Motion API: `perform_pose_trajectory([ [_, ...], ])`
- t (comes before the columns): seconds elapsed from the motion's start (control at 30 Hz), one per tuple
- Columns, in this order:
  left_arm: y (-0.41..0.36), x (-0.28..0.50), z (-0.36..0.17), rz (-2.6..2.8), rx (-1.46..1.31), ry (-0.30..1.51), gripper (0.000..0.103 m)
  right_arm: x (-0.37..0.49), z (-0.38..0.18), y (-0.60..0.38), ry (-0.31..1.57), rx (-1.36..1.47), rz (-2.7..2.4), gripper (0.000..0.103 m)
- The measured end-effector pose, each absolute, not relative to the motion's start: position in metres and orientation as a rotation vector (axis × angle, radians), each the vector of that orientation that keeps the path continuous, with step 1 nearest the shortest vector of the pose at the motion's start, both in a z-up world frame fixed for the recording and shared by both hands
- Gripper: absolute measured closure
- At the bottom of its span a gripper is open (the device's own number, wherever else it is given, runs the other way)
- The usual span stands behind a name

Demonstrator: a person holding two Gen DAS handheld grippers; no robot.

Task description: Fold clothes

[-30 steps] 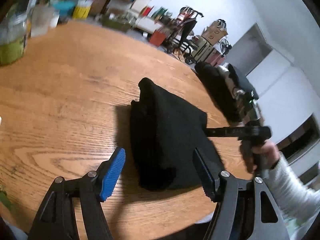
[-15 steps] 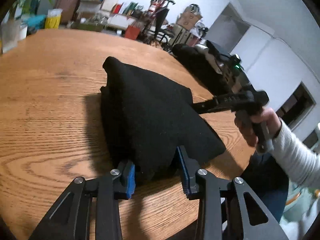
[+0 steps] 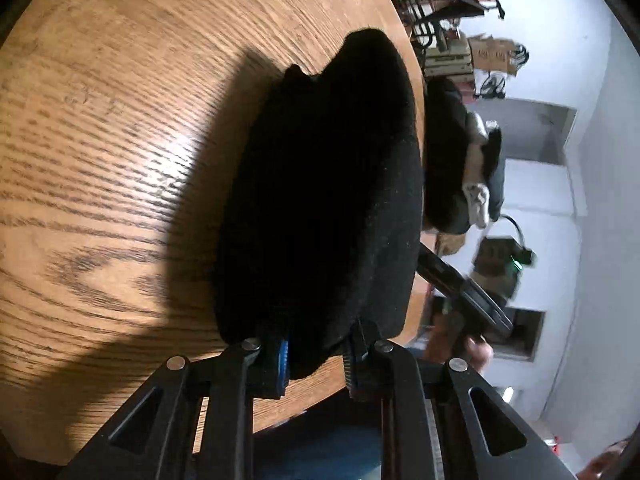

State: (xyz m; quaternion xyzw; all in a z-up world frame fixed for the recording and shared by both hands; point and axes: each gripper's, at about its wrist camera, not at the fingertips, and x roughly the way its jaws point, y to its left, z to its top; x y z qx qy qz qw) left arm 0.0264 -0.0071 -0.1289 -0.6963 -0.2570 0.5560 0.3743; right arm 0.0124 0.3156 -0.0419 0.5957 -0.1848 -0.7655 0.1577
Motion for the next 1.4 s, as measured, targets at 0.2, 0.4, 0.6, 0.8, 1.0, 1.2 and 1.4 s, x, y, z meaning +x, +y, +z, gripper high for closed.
perform_pose_trajectory([
  [0.2, -0.001, 0.036, -0.111, 1.496, -1.624, -0.462, 0.075, 0.077, -0.014, 0.326, -0.404, 1.482, -2.242, 0.032],
  [0.4, 0.001, 0.078, -0.067, 1.833, -1.226, 0.042, 0.025, 0.102, -0.019, 0.296, -0.122, 1.408, -2.215, 0.05],
  [0.6, 0.013, 0.114, -0.064, 1.832, -0.959, 0.201, 0.025, 0.105, -0.031, 0.275, -0.051, 1.408, -2.128, 0.053],
  [0.8, 0.031, 0.114, -0.082, 1.769, -0.932, 0.316, 0.038, 0.097, -0.036, 0.257, -0.027, 1.422, -2.072, 0.07],
  [1.0, 0.017, 0.085, -0.067, 1.69, -1.037, 0.075, 0.067, 0.086, -0.015, 0.264, -0.202, 1.408, -2.009, 0.084],
  [1.2, 0.015, 0.026, -0.121, 1.529, -1.486, -0.308, 0.08, 0.048, -0.042, 0.287, -0.597, 1.591, -1.826, 0.084],
  [1.4, 0.023, 0.016, -0.14, 1.456, -1.607, -0.399, 0.077, 0.034, -0.097, 0.301, -0.877, 1.766, -1.639, 0.085],
])
